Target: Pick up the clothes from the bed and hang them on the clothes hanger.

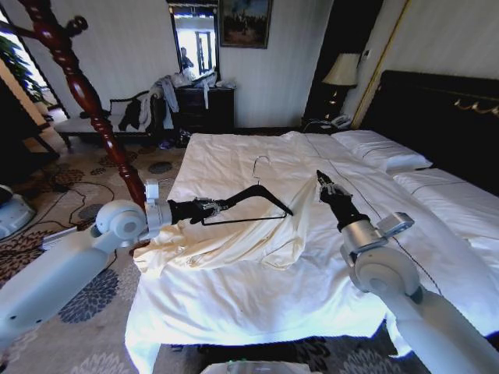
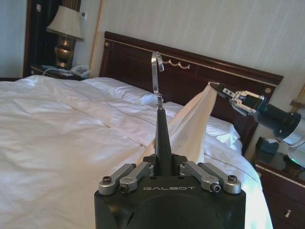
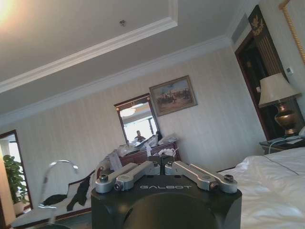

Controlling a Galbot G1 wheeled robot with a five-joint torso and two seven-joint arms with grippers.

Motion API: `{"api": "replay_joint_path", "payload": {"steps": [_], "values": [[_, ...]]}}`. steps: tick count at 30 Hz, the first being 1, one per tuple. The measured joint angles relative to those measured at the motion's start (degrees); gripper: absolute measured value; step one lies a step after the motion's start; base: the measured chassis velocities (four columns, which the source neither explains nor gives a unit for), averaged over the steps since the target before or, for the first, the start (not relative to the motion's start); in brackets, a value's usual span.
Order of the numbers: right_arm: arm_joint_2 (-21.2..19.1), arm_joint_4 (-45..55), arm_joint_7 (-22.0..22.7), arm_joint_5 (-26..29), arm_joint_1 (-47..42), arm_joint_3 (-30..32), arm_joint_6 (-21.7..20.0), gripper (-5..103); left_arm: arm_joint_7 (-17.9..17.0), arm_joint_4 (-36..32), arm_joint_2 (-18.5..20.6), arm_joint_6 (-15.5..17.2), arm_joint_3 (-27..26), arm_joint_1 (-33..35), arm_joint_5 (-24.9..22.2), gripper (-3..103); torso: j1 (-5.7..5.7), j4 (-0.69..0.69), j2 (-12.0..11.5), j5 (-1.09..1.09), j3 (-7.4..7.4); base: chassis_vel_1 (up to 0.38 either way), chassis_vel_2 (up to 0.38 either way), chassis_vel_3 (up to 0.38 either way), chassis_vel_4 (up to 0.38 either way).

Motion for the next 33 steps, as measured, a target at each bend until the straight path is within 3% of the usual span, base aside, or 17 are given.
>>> {"api": "replay_joint_path", "payload": {"steps": [10,19,30,33], "values": [[0.1,-1.4,1.8,-1.0,0.3,-0.1,-1.9,0,1.2,0.9,3.4,-0.8,-2.4,-0.2,-0.2,17,0.00,0.01,0.0,0.00,0.00,0.000,0.000,0.000,0.000],[-0.7,-0.4,1.8,-0.7,0.2,0.3,-1.9,0,0.9,0.3,3.3,-0.8,-1.9,0.2,0.1,17,0.00,0.01,0.0,0.00,0.00,0.000,0.000,0.000,0.000],[-0.6,-0.1,-1.3,-0.6,-0.1,-0.4,1.0,0,-2.5,-3.6,-2.0,-0.2,-0.5,2.0,-1.6,17,0.00,0.00,0.0,0.01,0.00,0.000,0.000,0.000,0.000],[-0.6,-0.6,-2.6,-0.3,0.5,-0.4,2.4,0,-3.0,-3.1,-4.5,-0.2,0.4,4.3,1.0,17,0.00,0.02,0.0,0.01,0.00,0.000,0.000,0.000,0.000]]}}
